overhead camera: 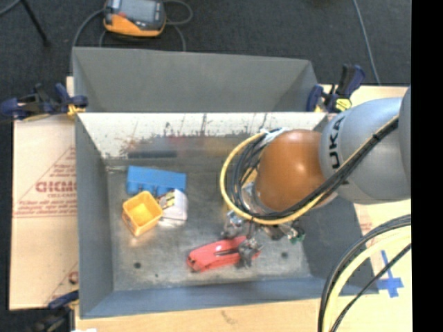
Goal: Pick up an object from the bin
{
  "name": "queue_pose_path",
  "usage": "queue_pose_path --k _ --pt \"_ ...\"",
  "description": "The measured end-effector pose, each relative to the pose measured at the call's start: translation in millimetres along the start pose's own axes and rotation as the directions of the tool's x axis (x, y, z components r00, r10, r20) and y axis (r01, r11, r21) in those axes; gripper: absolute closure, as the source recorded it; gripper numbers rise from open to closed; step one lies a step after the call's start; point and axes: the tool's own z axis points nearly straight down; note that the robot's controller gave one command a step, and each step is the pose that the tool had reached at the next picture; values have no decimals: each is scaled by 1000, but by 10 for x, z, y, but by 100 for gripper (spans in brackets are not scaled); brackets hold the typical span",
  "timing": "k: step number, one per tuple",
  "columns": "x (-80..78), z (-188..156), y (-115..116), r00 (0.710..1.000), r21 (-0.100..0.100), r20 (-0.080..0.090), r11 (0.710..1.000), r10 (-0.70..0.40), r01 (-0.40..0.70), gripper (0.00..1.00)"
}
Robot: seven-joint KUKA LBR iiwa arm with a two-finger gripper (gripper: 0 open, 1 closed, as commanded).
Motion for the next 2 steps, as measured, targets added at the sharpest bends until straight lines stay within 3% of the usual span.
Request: queue_pose_path --k 1,2 --pt "0 0 0 1000 0 0 1000 1 -1 100" --pt "-116 -1539 -91 1000 -3 0 1000 -22 22 100"
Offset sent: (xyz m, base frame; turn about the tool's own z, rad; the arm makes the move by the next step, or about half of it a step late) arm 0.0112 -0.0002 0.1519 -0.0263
